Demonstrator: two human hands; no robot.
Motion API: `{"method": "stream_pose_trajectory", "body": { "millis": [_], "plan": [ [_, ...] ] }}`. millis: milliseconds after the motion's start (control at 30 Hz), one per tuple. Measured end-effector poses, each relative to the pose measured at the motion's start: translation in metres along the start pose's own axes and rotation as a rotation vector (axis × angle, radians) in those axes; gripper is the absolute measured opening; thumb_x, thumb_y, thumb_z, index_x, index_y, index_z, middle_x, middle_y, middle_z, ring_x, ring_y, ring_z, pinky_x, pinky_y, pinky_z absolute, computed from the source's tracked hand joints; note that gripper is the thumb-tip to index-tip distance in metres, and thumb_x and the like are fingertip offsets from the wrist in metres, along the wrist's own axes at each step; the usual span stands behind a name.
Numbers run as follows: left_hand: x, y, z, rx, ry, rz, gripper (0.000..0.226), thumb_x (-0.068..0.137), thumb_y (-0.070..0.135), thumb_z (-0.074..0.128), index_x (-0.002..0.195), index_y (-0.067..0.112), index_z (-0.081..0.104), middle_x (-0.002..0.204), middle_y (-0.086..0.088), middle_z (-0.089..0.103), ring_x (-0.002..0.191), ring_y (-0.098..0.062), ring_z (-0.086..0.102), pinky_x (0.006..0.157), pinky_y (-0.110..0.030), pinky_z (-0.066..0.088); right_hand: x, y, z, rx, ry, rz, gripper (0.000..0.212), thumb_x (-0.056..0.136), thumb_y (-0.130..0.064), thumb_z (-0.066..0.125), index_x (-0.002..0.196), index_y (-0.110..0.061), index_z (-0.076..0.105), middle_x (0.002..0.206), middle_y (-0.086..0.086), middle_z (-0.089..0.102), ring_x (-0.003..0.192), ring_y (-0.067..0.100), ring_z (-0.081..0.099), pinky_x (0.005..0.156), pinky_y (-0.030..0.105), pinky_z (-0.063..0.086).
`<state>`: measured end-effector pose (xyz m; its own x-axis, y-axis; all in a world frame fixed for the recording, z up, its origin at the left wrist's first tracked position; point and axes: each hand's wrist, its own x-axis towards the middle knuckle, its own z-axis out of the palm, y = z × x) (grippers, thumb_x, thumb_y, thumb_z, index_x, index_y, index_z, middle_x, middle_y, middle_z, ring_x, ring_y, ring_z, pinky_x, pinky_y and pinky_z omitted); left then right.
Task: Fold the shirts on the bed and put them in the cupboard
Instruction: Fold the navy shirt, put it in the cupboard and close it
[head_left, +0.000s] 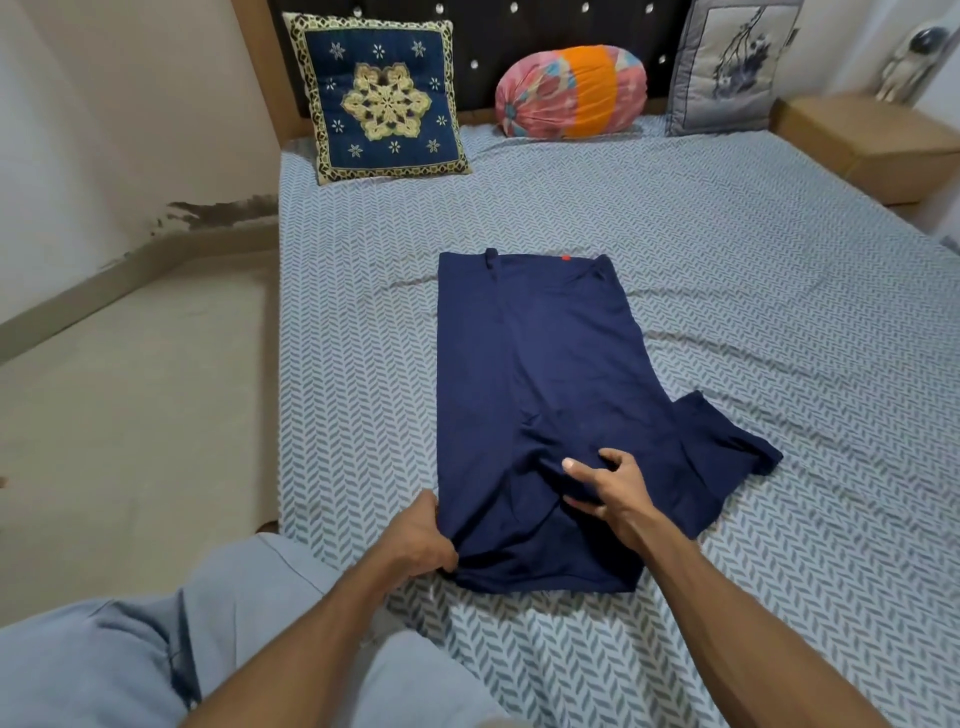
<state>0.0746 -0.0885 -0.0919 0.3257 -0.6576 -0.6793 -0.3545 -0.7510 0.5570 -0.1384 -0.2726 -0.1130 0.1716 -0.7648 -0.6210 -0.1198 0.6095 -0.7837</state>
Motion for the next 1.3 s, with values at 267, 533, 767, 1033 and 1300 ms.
{"method": "stream_pose_trajectory", "body": {
  "millis": [267, 533, 767, 1033, 1300],
  "plan": [
    [-0.007, -0.005, 0.003, 0.002, 0.02, 0.043, 0.049, 0.067, 0.004, 0.071, 0.105, 0.018, 0.044, 0.107, -0.005, 0.06, 0.095, -0.02, 0.061, 0.07, -0.028, 0.052, -0.007, 0.004, -0.003, 0.204, 0.114, -0.014, 0.079, 0.083, 0.018, 0.062, 0.143, -0.018, 0.027, 0.112, 0.025, 0.056, 0.076, 0.026, 0.067, 0.068, 0.037, 0.061],
    [-0.023, -0.012, 0.021, 0.09, 0.149, 0.188, 0.056, 0.074, 0.01, 0.066, 0.111, 0.023, 0.025, 0.083, -0.007, 0.061, 0.07, -0.019, 0.061, 0.054, -0.027, 0.044, -0.04, 0.057, -0.015, -1.023, 0.223, -0.999, 0.053, 0.074, -0.024, 0.08, 0.121, -0.016, 0.058, 0.118, 0.007, 0.051, 0.102, 0.029, 0.053, 0.088, 0.041, 0.051],
    [-0.034, -0.019, 0.023, 0.229, 0.195, 0.308, 0.056, 0.077, 0.007, 0.061, 0.121, 0.031, 0.035, 0.072, 0.006, 0.052, 0.069, -0.022, 0.058, 0.062, -0.032, 0.042, -0.037, 0.06, 0.016, -1.313, -0.076, -1.218, 0.018, 0.076, -0.018, 0.065, 0.092, -0.026, 0.068, 0.108, -0.002, 0.056, 0.089, 0.025, 0.051, 0.068, 0.033, 0.033],
    [-0.034, -0.017, 0.028, 0.35, 0.193, 0.31, 0.04, 0.079, 0.014, 0.063, 0.118, 0.018, 0.065, 0.11, 0.0, 0.07, 0.1, -0.021, 0.065, 0.085, -0.029, 0.051, -0.028, 0.064, -0.009, -1.391, -0.111, -1.131, 0.013, 0.078, -0.019, 0.055, 0.088, -0.026, 0.059, 0.102, -0.006, 0.055, 0.09, 0.023, 0.052, 0.067, 0.033, 0.034],
    [-0.012, 0.017, 0.03, 0.626, 0.409, 0.503, 0.046, 0.081, 0.058, 0.06, 0.092, 0.015, 0.069, 0.094, -0.002, 0.052, 0.096, -0.023, 0.05, 0.085, -0.032, 0.045, -0.016, 0.033, -0.043, -0.975, 0.133, -1.007, 0.02, 0.085, -0.034, 0.064, 0.101, -0.023, 0.069, 0.107, -0.004, 0.063, 0.098, 0.022, 0.057, 0.085, 0.037, 0.047]
  ]
}}
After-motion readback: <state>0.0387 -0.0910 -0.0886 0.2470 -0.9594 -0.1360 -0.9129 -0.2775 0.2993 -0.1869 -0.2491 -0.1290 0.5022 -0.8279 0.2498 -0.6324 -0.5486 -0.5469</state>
